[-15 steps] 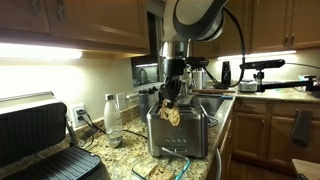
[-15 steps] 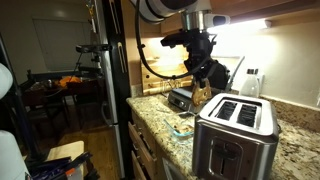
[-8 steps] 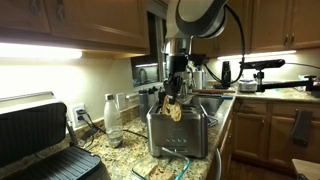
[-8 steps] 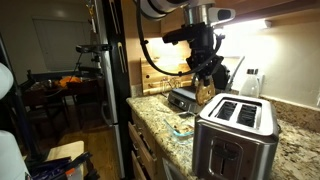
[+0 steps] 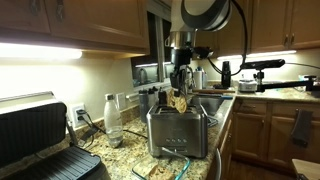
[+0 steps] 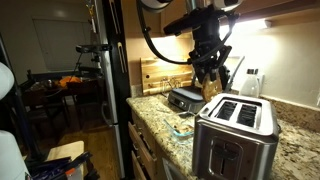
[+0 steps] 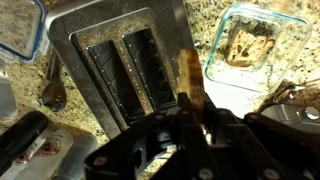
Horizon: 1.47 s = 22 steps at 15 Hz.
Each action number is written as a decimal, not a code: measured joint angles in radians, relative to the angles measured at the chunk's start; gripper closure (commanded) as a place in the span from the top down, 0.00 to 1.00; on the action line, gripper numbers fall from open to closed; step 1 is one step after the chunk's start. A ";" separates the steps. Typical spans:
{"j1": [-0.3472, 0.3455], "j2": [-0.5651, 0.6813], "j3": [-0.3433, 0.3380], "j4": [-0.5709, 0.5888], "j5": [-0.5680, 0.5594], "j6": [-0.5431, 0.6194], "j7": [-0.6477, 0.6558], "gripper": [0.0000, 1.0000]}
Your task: Put one slice of bread inside the toaster
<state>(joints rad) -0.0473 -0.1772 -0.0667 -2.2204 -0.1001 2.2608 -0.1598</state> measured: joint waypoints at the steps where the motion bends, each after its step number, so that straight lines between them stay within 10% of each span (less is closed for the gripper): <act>1: -0.003 -0.002 -0.002 0.001 -0.011 -0.005 -0.004 0.07; 22: -0.024 0.016 -0.021 0.033 -0.126 -0.039 -0.163 0.07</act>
<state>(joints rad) -0.0713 -0.1611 -0.0876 -2.1871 -0.2257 2.2222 -0.3223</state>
